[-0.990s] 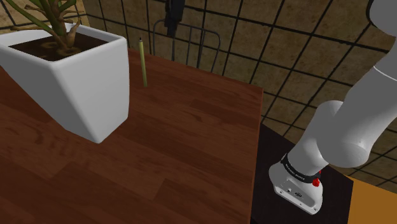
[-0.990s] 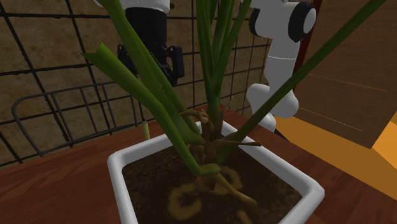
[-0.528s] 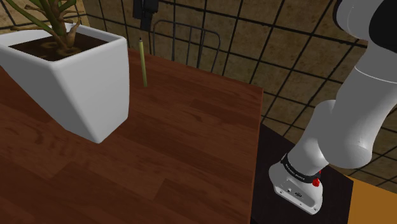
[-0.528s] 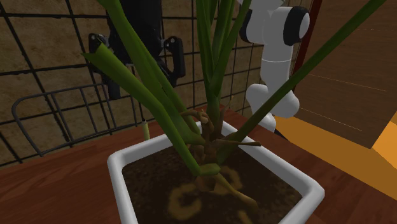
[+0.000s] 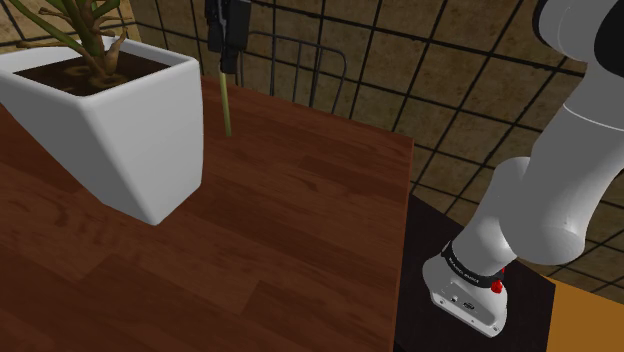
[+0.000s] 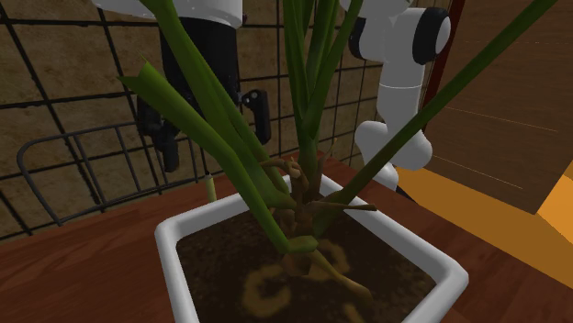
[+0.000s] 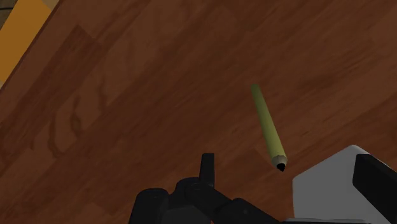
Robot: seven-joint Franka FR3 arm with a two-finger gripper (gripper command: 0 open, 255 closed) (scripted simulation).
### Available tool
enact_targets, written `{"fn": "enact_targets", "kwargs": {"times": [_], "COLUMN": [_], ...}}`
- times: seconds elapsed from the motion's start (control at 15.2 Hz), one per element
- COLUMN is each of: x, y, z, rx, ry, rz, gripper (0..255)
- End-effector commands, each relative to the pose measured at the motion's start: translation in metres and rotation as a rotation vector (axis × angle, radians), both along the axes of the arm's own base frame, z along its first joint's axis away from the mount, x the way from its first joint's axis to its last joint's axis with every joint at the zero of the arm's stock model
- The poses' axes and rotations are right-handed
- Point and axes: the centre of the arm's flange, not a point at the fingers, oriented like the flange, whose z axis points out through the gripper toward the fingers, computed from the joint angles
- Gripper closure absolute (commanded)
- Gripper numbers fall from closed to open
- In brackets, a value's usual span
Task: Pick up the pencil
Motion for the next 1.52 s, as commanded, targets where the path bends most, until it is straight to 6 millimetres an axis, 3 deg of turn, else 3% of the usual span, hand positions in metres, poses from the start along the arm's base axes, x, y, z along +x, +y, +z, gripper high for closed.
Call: {"fn": "enact_targets", "kwargs": {"times": [0.0, 0.07, 0.66, 1.45], "x": [0.001, 0.001, 0.001, 0.001], "y": [0.0, 0.0, 0.0, 0.0], "z": [-0.003, -0.003, -0.003, 0.06], "rx": [0.0, 0.0, 0.0, 0.0], "ry": [-0.001, -0.001, -0.001, -0.001], "rz": [0.0, 0.0, 0.0, 0.0], "gripper": [0, 255, 255, 255]}}
